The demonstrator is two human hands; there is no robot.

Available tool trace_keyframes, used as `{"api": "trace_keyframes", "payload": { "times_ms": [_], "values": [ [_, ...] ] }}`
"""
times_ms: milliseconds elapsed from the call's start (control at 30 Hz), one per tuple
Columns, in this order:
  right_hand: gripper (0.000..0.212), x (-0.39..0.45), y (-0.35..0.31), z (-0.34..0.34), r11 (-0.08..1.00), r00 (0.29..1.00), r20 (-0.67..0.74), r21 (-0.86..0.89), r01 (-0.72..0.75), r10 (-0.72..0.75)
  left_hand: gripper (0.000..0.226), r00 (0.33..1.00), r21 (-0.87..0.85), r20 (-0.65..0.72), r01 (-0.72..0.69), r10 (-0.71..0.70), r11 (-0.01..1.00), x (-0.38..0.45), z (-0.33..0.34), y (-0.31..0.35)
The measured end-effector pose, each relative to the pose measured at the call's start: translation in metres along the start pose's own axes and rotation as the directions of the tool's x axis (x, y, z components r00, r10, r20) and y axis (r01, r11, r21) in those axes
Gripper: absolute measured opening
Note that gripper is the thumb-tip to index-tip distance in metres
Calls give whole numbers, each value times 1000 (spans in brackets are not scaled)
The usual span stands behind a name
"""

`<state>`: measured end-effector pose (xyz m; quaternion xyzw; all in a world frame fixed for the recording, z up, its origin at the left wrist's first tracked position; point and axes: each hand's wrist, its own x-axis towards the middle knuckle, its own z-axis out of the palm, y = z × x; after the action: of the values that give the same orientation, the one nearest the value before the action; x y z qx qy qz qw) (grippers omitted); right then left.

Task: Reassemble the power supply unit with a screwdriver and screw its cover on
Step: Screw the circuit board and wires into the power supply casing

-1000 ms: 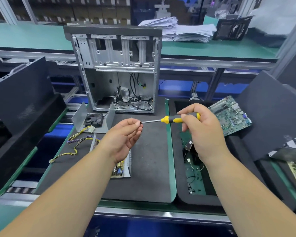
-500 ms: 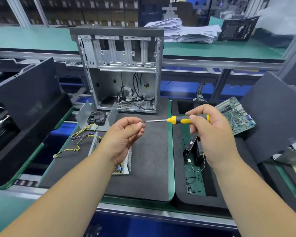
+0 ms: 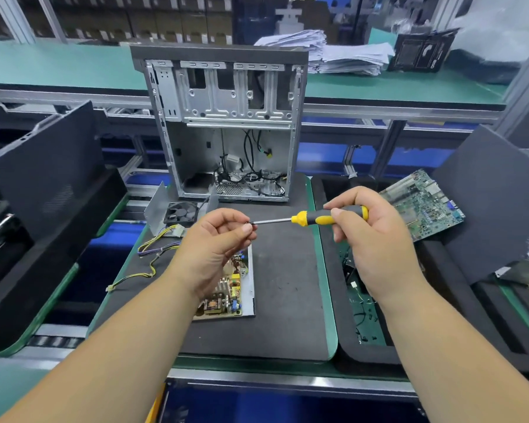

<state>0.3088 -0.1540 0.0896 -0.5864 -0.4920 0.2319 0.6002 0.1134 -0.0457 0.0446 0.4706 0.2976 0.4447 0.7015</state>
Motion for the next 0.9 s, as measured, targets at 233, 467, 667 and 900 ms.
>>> {"api": "trace_keyframes", "payload": {
  "times_ms": [233, 467, 667, 900],
  "values": [
    [23, 4, 0, 42, 992, 992, -58, -53, -114, 111, 23, 985, 326, 11, -165, 171, 931, 3, -44, 24],
    [10, 4, 9, 86, 932, 968, -2, 272, -239, 249, 26, 974, 425, 42, -218, 221, 878, 3, -82, 31],
    [6, 5, 18, 108, 928, 958, -5, 248, -276, 286, 27, 987, 356, 50, -162, 154, 920, 0, -104, 24],
    [5, -4, 22, 109, 975, 976, -68, -64, -211, 206, 33, 998, 616, -2, -45, 59, 787, -3, -140, 1]
  ]
}}
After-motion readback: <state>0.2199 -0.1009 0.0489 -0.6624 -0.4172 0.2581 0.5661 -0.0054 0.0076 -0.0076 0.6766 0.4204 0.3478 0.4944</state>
